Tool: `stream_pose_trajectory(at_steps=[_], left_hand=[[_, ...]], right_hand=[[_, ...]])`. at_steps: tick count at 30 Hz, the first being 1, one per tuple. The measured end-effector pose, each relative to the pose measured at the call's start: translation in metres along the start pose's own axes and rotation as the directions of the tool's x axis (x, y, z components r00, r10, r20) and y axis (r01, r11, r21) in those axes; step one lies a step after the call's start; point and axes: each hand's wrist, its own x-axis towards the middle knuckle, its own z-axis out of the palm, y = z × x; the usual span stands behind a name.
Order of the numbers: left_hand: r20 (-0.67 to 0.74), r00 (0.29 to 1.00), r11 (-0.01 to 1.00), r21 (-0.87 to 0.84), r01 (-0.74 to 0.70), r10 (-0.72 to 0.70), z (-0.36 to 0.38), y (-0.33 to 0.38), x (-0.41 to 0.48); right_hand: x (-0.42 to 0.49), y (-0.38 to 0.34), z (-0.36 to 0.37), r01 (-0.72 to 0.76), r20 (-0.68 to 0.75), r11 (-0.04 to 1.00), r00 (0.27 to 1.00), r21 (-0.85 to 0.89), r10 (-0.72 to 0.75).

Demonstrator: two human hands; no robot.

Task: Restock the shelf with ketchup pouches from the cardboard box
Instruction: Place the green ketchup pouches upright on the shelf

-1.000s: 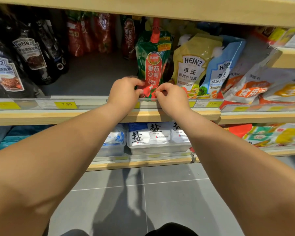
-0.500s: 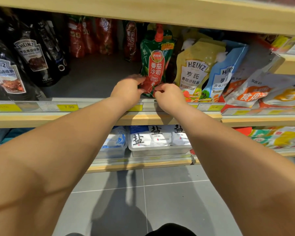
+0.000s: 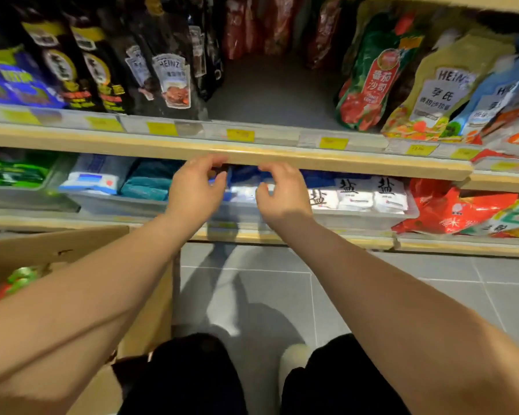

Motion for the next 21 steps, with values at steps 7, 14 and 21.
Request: stream_pose_trajectory(at_steps=[7,14,21], left_hand=[[0.078,0.983,0.983,0.088,0.161,-0.168,-0.082,-0.124,-0.079],[0.097,0.908,0.904,0.185,0.386,-0.407,-0.135,-0.244,-0.15],[0.245,0.64,0.685,0.284,0.671,-0.728,-0.13,-0.322,-0.197]], right_hand=[[-0.066,-0.083,0.112,0.015,0.185,0.997,0.982,0.07,-0.028],[-0.109,-0.137,0.218,-0.097,0.449,0.991,0.892,0.09,0.046],[-0.147,-0.152,0.304,-0.362,0.685,0.93,0.692,0.057,0.228]])
